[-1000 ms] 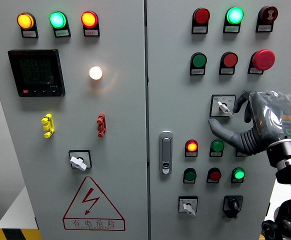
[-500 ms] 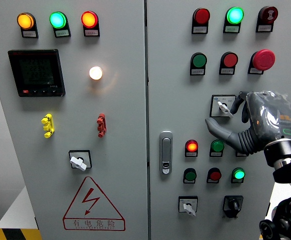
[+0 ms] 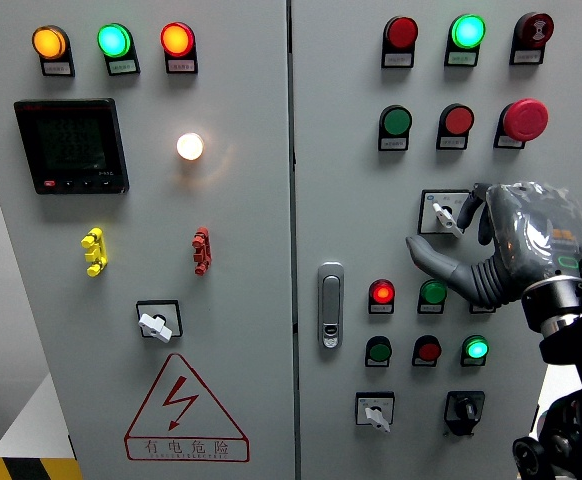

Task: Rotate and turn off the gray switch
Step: 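Twist the gripped switch handle with the right hand to the off position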

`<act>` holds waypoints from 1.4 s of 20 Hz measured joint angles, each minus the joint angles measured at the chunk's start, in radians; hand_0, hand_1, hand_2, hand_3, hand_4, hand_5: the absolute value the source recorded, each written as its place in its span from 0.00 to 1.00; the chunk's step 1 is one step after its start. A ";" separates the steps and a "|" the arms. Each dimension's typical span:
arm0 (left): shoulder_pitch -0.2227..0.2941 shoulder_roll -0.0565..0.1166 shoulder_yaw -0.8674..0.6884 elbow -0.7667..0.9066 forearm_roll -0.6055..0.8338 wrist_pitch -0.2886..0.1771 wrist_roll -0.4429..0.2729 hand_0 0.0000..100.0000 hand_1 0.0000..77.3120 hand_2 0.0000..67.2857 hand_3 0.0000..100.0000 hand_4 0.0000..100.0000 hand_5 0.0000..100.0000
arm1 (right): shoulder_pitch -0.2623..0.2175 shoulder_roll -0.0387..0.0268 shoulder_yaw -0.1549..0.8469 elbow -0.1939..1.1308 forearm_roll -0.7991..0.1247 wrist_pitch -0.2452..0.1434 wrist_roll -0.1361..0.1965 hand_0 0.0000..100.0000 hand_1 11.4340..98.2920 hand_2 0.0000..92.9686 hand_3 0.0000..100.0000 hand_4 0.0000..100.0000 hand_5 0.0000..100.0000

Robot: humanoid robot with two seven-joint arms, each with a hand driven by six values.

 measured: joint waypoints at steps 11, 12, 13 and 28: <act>0.000 -0.001 0.000 0.000 0.000 0.000 0.000 0.34 0.00 0.18 0.22 0.12 0.12 | 0.004 0.0000 0.000 -0.011 -0.006 0.000 -0.014 0.41 0.18 0.73 0.87 1.00 0.97; 0.000 -0.001 0.000 0.000 0.000 0.000 0.000 0.34 0.00 0.18 0.22 0.12 0.12 | 0.004 0.0000 -0.001 -0.011 -0.006 0.000 -0.014 0.44 0.18 0.73 0.87 1.00 0.98; 0.000 -0.001 0.000 0.000 0.000 0.000 0.000 0.34 0.00 0.18 0.22 0.12 0.12 | 0.004 0.0000 -0.001 -0.011 -0.007 0.000 -0.015 0.46 0.18 0.73 0.87 1.00 0.98; 0.000 -0.001 0.000 0.000 0.000 0.000 0.000 0.34 0.00 0.18 0.22 0.12 0.12 | 0.006 0.0000 -0.018 -0.013 -0.014 0.001 -0.046 0.64 0.19 0.74 0.87 1.00 0.97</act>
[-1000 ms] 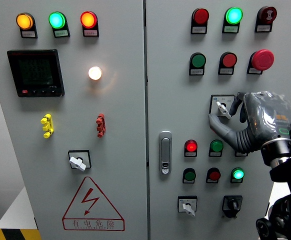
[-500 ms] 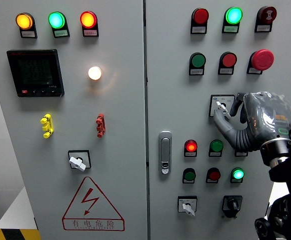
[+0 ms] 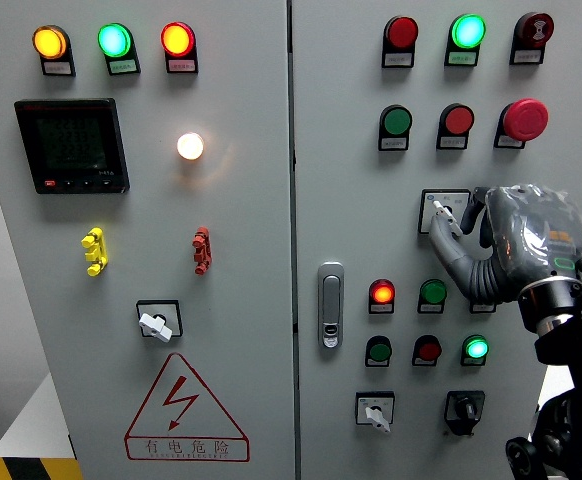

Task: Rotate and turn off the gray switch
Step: 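Twist the gripped switch handle with the right hand to the off position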

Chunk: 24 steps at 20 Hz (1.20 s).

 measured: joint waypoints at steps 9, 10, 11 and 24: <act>0.000 0.000 0.000 0.000 0.000 0.000 0.000 0.34 0.00 0.18 0.22 0.12 0.12 | 0.005 0.0000 -0.003 0.001 0.000 0.000 -0.006 0.69 0.18 0.76 0.88 1.00 0.97; 0.000 0.000 0.000 0.000 0.000 0.000 0.000 0.34 0.00 0.18 0.22 0.12 0.12 | 0.005 0.0000 -0.005 0.001 0.000 0.000 -0.006 0.69 0.18 0.77 0.88 1.00 0.97; 0.000 0.000 0.000 0.000 0.000 0.000 0.000 0.34 0.00 0.18 0.22 0.12 0.12 | 0.006 0.0000 -0.007 0.001 0.000 0.000 -0.007 0.69 0.18 0.77 0.88 1.00 0.97; 0.000 -0.001 0.000 0.000 0.000 0.000 0.000 0.34 0.00 0.18 0.22 0.12 0.12 | 0.006 0.0000 -0.016 0.000 0.000 0.000 -0.018 0.72 0.14 0.81 0.88 1.00 0.97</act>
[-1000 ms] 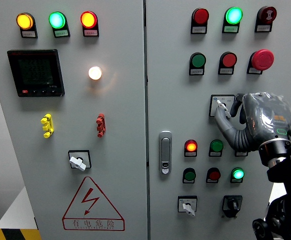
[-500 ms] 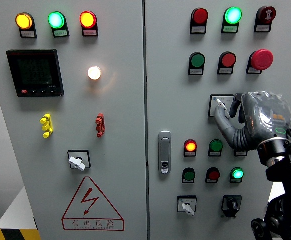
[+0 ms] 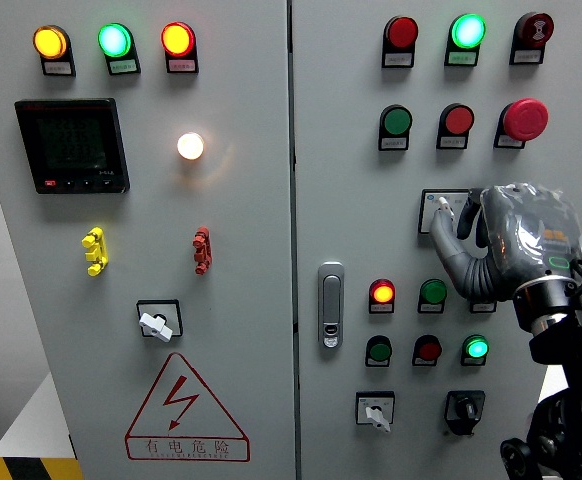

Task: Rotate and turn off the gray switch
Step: 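Twist the gripped switch handle with the right hand to the off position, then open the right hand's fingers and release the switch handle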

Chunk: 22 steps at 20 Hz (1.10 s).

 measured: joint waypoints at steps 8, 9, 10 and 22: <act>0.000 0.001 0.000 0.000 0.000 0.000 0.000 0.34 0.00 0.18 0.22 0.12 0.12 | -0.002 0.0000 0.000 0.002 0.001 -0.001 -0.003 0.74 0.12 0.78 0.89 1.00 0.97; 0.000 0.001 0.000 0.000 0.000 0.000 0.000 0.34 0.00 0.18 0.22 0.12 0.12 | -0.003 0.0000 0.000 0.002 0.001 -0.001 -0.003 0.76 0.09 0.76 0.89 1.00 0.97; 0.000 0.001 0.000 0.000 0.000 0.000 0.000 0.34 0.00 0.18 0.22 0.12 0.12 | -0.003 0.0000 0.000 0.003 0.001 -0.001 -0.003 0.71 0.04 0.72 0.88 1.00 0.97; 0.001 0.001 0.000 0.000 0.000 0.001 0.000 0.34 0.00 0.18 0.22 0.12 0.12 | -0.006 0.0015 0.000 0.006 0.000 0.000 -0.002 0.00 0.18 0.66 0.88 1.00 0.97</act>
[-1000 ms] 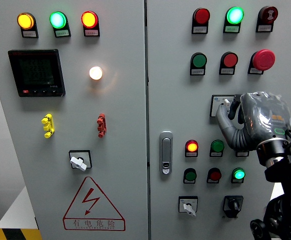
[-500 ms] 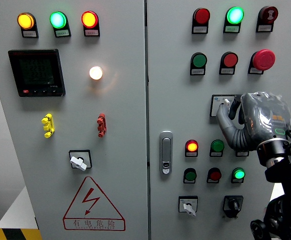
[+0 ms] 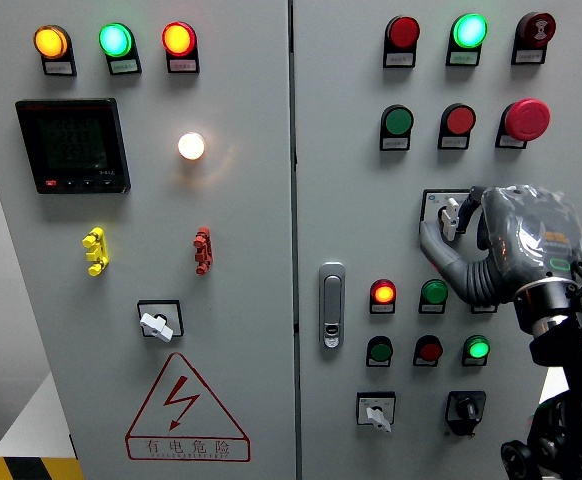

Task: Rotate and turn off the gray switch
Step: 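Open the right hand's fingers and release the switch handle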

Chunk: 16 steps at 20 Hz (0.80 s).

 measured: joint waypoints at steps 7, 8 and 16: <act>-0.001 0.000 0.000 0.000 0.000 0.000 0.000 0.34 0.00 0.18 0.22 0.12 0.12 | -0.004 0.0016 0.002 0.007 -0.001 -0.001 0.000 0.00 0.18 0.66 0.87 1.00 0.97; -0.001 0.000 0.000 0.000 0.000 0.000 0.000 0.34 0.00 0.18 0.22 0.12 0.12 | -0.005 0.0023 0.002 0.009 -0.002 -0.001 0.000 0.00 0.18 0.67 0.87 1.00 0.97; 0.000 0.000 0.000 0.000 0.000 0.000 0.000 0.34 0.00 0.18 0.22 0.12 0.12 | -0.039 0.0045 0.013 0.056 -0.005 0.000 0.001 0.00 0.18 0.67 0.88 1.00 0.98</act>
